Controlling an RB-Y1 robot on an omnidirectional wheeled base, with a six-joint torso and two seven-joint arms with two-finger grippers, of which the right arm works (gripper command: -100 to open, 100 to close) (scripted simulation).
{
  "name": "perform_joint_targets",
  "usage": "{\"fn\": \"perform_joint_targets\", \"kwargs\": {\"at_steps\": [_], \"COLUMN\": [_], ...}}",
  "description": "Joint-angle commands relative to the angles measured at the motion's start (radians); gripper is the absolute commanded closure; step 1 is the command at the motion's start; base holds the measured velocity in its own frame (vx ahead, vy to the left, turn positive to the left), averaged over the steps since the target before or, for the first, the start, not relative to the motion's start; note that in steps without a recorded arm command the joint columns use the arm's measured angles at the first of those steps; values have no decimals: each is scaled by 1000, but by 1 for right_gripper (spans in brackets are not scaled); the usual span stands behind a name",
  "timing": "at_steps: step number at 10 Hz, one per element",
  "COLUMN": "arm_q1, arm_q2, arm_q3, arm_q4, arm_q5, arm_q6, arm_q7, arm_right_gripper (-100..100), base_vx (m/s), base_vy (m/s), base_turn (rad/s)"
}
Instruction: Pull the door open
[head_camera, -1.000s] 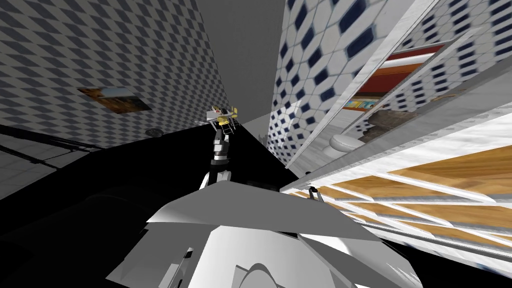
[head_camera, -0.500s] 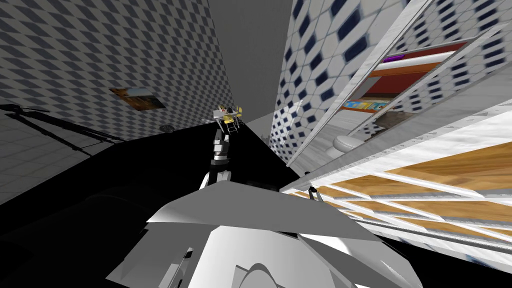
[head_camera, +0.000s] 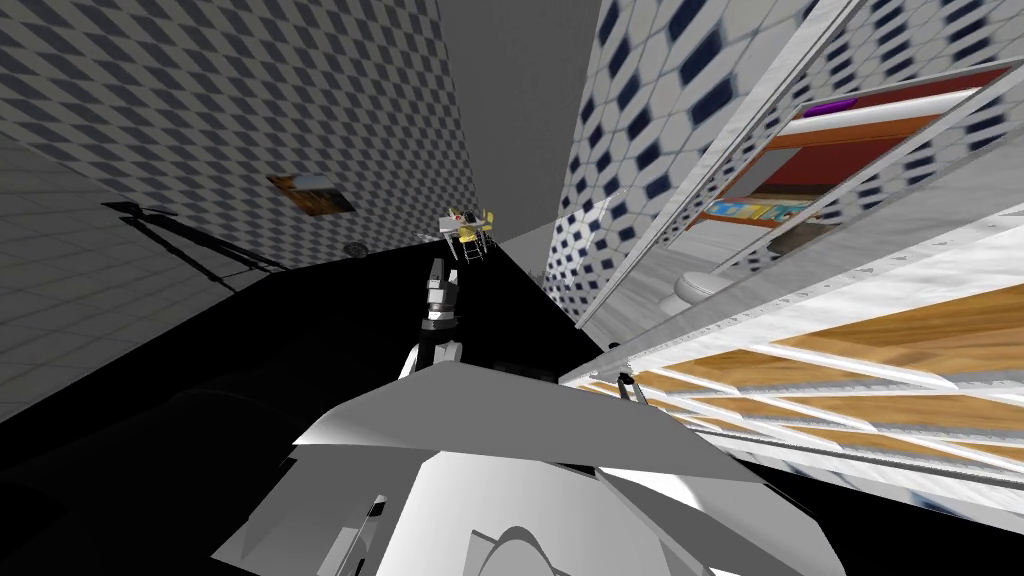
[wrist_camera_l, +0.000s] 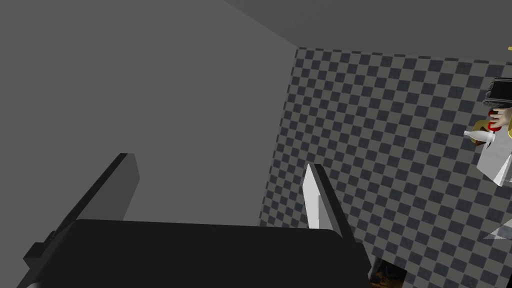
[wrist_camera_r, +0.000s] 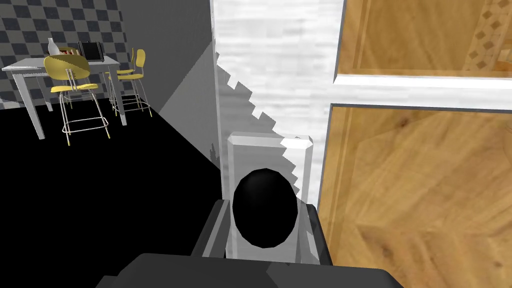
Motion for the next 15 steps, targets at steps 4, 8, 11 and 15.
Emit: {"fn": "perform_joint_targets", "kwargs": {"at_steps": [4,8,11,15], "arm_q1": [-13,-11,7,-19], "arm_q2": [-11,-15,-10,-7], "arm_q3": [9,5,-4,-11], "arm_q4": [27,45,46,50], "arm_q5": [9,5,-3,-11], "arm_q6": [-19,-39,-54,-30], "arm_q7": [-15,-20,-17,-12], "arm_right_gripper": [100,-100,-100,-100], "base_vx": [-171,-203,-206,104], "base_vy": [-20,-25,72,5], "base_turn": [93,84,-118,33]}}
